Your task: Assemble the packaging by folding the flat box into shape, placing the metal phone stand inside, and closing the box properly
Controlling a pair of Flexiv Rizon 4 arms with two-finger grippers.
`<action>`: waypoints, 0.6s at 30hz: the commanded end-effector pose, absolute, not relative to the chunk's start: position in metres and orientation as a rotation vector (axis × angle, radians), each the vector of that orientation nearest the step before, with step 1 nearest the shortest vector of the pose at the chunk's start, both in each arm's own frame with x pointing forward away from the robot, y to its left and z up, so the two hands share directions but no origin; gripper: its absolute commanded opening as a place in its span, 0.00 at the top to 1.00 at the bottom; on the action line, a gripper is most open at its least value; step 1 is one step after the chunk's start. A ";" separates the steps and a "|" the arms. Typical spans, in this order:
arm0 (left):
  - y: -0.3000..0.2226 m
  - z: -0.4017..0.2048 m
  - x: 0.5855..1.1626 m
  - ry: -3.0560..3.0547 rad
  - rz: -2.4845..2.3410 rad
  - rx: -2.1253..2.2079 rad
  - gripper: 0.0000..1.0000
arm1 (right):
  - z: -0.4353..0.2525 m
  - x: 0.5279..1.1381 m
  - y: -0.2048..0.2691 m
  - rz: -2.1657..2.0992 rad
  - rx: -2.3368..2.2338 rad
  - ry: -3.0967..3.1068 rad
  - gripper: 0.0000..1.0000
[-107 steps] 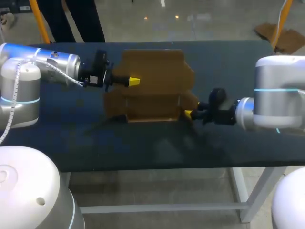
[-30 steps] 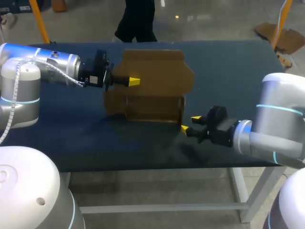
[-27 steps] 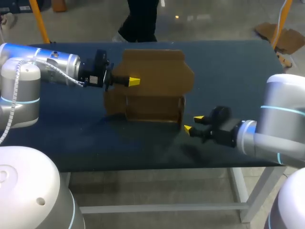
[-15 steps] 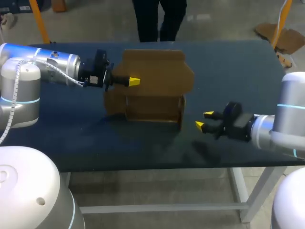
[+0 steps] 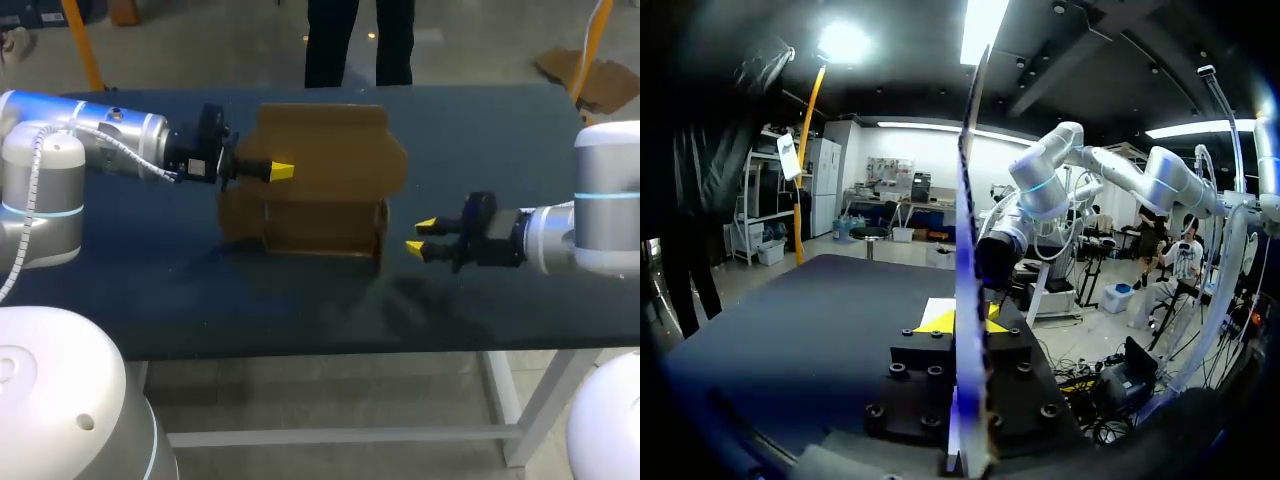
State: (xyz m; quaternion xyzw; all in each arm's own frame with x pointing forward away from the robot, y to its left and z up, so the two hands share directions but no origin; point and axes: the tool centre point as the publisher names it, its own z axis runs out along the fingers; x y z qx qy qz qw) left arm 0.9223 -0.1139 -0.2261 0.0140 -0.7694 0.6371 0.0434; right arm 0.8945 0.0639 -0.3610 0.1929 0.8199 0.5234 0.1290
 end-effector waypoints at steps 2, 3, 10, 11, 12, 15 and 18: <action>-0.114 -0.229 0.923 -2.350 1.947 0.040 1.00 | -0.364 0.905 0.074 1.579 0.455 2.484 0.50; -0.114 -0.229 0.923 -2.350 1.947 0.040 1.00 | -0.364 0.905 0.076 1.581 0.446 2.486 0.49; -0.114 -0.229 0.923 -2.350 1.947 0.040 1.00 | -0.365 0.910 0.093 1.607 0.388 2.494 0.47; -0.114 -0.229 0.923 -2.350 1.947 0.040 1.00 | -0.366 0.910 0.096 1.610 0.377 2.497 0.49; -0.114 -0.229 0.923 -2.350 1.947 0.040 1.00 | -0.366 0.910 0.099 1.613 0.370 2.500 0.49; -0.114 -0.229 0.923 -2.350 1.947 0.040 1.00 | -0.367 0.910 0.105 1.613 0.358 2.501 0.50; -0.114 -0.229 0.923 -2.350 1.947 0.040 1.00 | -0.366 0.910 0.110 1.617 0.360 2.493 0.51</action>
